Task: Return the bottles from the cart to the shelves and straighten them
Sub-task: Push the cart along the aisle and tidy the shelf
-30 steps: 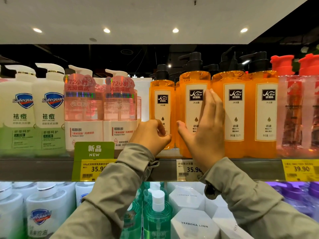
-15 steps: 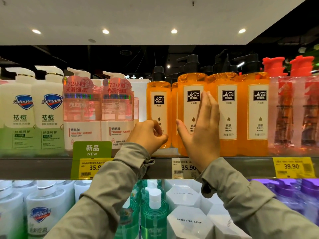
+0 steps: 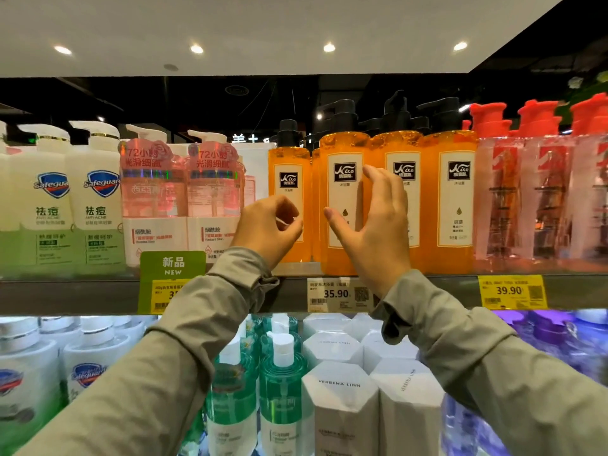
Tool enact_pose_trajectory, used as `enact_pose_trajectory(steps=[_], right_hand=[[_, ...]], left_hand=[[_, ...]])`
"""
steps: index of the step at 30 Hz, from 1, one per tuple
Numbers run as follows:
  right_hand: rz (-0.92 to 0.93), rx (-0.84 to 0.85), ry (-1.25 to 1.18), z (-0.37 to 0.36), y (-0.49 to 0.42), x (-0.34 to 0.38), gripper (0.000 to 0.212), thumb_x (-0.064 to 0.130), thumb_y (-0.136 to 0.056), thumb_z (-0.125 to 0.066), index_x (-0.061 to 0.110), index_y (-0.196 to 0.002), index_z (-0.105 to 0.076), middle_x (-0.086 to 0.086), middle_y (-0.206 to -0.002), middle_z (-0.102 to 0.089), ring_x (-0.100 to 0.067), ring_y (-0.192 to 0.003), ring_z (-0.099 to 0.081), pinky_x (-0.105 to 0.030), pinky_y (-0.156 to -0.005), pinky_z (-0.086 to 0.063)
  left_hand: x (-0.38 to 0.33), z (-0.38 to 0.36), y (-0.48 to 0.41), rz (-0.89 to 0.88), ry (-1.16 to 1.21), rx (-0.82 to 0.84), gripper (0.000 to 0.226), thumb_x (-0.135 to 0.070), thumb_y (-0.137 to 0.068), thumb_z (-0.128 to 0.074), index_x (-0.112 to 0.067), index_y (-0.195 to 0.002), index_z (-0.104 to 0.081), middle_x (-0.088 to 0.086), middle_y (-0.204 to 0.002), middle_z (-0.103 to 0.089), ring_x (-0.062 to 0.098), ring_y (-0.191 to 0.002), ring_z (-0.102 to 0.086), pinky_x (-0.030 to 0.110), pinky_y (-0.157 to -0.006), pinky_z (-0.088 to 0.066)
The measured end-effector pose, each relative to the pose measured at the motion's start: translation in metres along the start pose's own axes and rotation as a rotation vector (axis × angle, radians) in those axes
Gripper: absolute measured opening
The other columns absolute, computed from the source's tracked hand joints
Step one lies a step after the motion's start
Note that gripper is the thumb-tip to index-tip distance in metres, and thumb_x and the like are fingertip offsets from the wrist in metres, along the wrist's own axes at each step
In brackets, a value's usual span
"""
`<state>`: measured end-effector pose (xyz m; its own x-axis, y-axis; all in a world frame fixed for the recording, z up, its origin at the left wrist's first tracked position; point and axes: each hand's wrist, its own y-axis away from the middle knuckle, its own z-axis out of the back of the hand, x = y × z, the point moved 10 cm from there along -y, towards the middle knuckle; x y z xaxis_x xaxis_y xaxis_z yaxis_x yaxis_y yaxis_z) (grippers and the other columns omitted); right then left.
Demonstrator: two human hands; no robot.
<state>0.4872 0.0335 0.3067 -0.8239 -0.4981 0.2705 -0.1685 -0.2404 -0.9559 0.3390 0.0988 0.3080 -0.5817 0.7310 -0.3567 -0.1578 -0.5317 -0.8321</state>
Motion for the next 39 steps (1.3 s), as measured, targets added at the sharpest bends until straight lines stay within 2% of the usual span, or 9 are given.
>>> enact_pose_trajectory(steps=[6,9,16,20,24,28,30,34,39], right_hand=[[0.027,0.096,-0.098,0.020,0.018,-0.001,0.061,0.032,-0.082,-0.072,0.007,-0.132,-0.046,-0.010,-0.127,-0.050,-0.020,-0.117,-0.045,-0.033,-0.097,-0.043],[0.071,0.219,-0.155,0.022,0.028,0.000,0.055,0.030,-0.083,-0.071,0.010,-0.130,-0.049,-0.006,-0.123,-0.053,-0.015,-0.113,-0.046,-0.029,-0.095,-0.044],[0.014,0.384,-0.350,0.035,0.056,-0.009,0.055,0.029,-0.082,-0.071,0.013,-0.130,-0.048,0.006,-0.116,-0.049,-0.005,-0.106,-0.046,-0.003,-0.088,-0.037],[0.015,0.416,-0.441,0.050,0.071,-0.009,0.057,0.024,-0.078,-0.077,0.011,-0.126,-0.051,0.002,-0.114,-0.051,-0.008,-0.103,-0.048,-0.007,-0.088,-0.038],[-0.019,0.498,-0.555,0.058,0.095,-0.002,0.054,0.026,-0.077,-0.077,0.013,-0.123,-0.052,-0.001,-0.116,-0.052,-0.013,-0.105,-0.051,-0.021,-0.089,-0.045],[0.015,0.591,-0.640,0.067,0.127,0.013,0.046,0.031,-0.078,-0.076,0.018,-0.118,-0.054,0.003,-0.114,-0.052,-0.007,-0.102,-0.050,-0.012,-0.082,-0.043],[0.014,0.617,-0.683,0.072,0.141,0.019,0.044,0.031,-0.079,-0.075,0.018,-0.115,-0.055,0.002,-0.113,-0.053,-0.007,-0.101,-0.051,-0.014,-0.080,-0.045],[-0.014,0.690,-0.733,0.082,0.171,0.029,0.041,0.033,-0.079,-0.073,0.018,-0.114,-0.056,0.001,-0.112,-0.052,-0.006,-0.098,-0.051,-0.013,-0.079,-0.044],[-0.045,0.743,-0.737,0.088,0.214,0.038,0.037,0.032,-0.080,-0.073,0.020,-0.111,-0.057,0.000,-0.110,-0.052,-0.004,-0.092,-0.049,-0.009,-0.079,-0.041]], left_hand=[[-0.021,0.004,0.018,0.009,-0.006,0.031,0.010,-0.019,-0.085,-0.068,-0.015,-0.092,-0.061,-0.007,-0.083,-0.060,0.000,-0.070,-0.056,0.005,-0.060,-0.044],[-0.023,0.005,0.029,0.068,-0.021,0.057,0.013,-0.019,-0.084,-0.070,-0.014,-0.093,-0.061,-0.004,-0.082,-0.062,0.005,-0.072,-0.059,0.015,-0.067,-0.050],[-0.043,0.016,0.066,0.176,-0.101,0.060,0.012,-0.015,-0.084,-0.069,-0.014,-0.092,-0.060,-0.007,-0.079,-0.059,0.004,-0.072,-0.057,0.013,-0.068,-0.048],[-0.055,0.018,0.099,0.252,-0.164,0.050,0.012,-0.013,-0.083,-0.070,-0.011,-0.091,-0.062,-0.005,-0.077,-0.059,0.007,-0.070,-0.057,0.010,-0.065,-0.048],[-0.063,0.028,0.137,0.351,-0.207,0.012,0.013,-0.013,-0.081,-0.072,-0.009,-0.088,-0.062,0.006,-0.081,-0.064,0.019,-0.072,-0.062,0.026,-0.072,-0.052],[-0.072,0.038,0.177,0.439,-0.247,-0.006,0.012,-0.014,-0.080,-0.072,-0.012,-0.085,-0.060,0.006,-0.078,-0.063,0.022,-0.071,-0.063,0.030,-0.071,-0.052],[-0.077,0.040,0.194,0.463,-0.269,0.018,0.013,-0.015,-0.081,-0.072,-0.010,-0.088,-0.061,0.006,-0.080,-0.063,0.022,-0.074,-0.064,0.033,-0.075,-0.054],[-0.089,0.042,0.222,0.474,-0.311,0.048,0.015,-0.017,-0.084,-0.070,-0.009,-0.094,-0.062,0.000,-0.081,-0.059,0.012,-0.073,-0.058,0.026,-0.078,-0.051],[-0.086,0.050,0.263,0.504,-0.333,0.060,0.016,-0.016,-0.081,-0.072,-0.009,-0.092,-0.064,0.001,-0.081,-0.062,0.014,-0.073,-0.059,0.025,-0.076,-0.051]])
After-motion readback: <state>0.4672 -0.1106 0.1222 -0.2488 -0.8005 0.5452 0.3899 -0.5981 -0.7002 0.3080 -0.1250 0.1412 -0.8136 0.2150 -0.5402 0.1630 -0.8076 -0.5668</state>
